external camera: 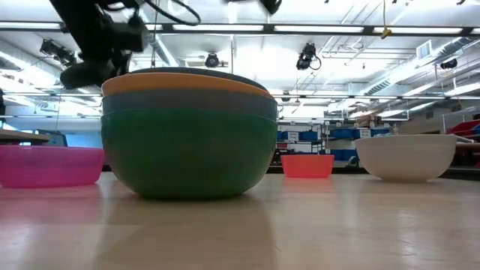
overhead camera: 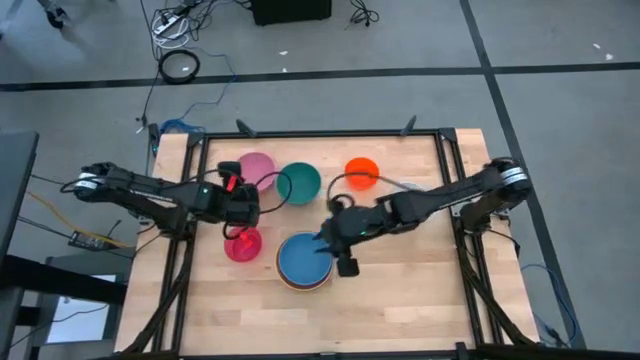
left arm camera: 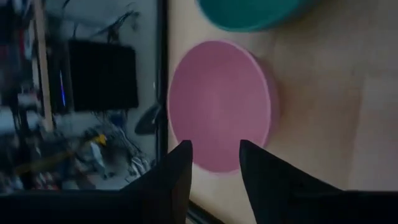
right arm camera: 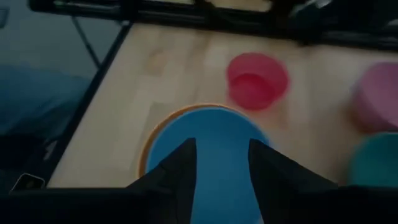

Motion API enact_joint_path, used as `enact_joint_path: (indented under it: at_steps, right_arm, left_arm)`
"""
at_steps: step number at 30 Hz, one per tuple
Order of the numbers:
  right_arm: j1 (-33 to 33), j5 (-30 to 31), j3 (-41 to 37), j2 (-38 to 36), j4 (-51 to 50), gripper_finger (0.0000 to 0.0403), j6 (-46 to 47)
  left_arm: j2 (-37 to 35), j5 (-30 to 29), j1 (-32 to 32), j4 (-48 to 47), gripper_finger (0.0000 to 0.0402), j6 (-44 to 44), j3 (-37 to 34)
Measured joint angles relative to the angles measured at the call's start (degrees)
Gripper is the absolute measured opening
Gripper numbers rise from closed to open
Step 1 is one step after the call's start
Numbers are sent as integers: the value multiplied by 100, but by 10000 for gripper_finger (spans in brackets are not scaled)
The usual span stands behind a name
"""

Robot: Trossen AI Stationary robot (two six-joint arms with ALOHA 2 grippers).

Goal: Nest bowls inside each other
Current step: Stack the pink bowl on top of the dark blue bowl

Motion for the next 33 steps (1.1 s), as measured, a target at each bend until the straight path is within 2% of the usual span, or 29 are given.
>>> enact_joint_path:
  at_steps: [3, 6, 12, 16, 26, 33]
  right_arm:
    - [-4, 327, 0, -479, -420, 131, 64]
    - [52, 657, 0, -903, -839, 130, 264]
    - [296, 1213, 0, -1343, -1312, 130, 455]
    - [364, 1365, 0, -1385, -1456, 130, 571]
    - [365, 1368, 0, -1348, -1711, 130, 963]
    - [365, 1371, 0, -1345, -1714, 130, 975]
  left_arm:
    - [-88, 529, 295, 359, 142, 1340, -208]
    - [-293, 1390, 771, 688, 142, 2121, -399]
    - [-758, 2361, 1666, 898, 142, 2706, -461]
    - [-861, 3167, 2147, 929, 142, 2870, -459]
    - [-466, 3904, 2889, 966, 142, 3526, -457]
    - [-93, 4015, 3241, 1186, 142, 3891, -457]
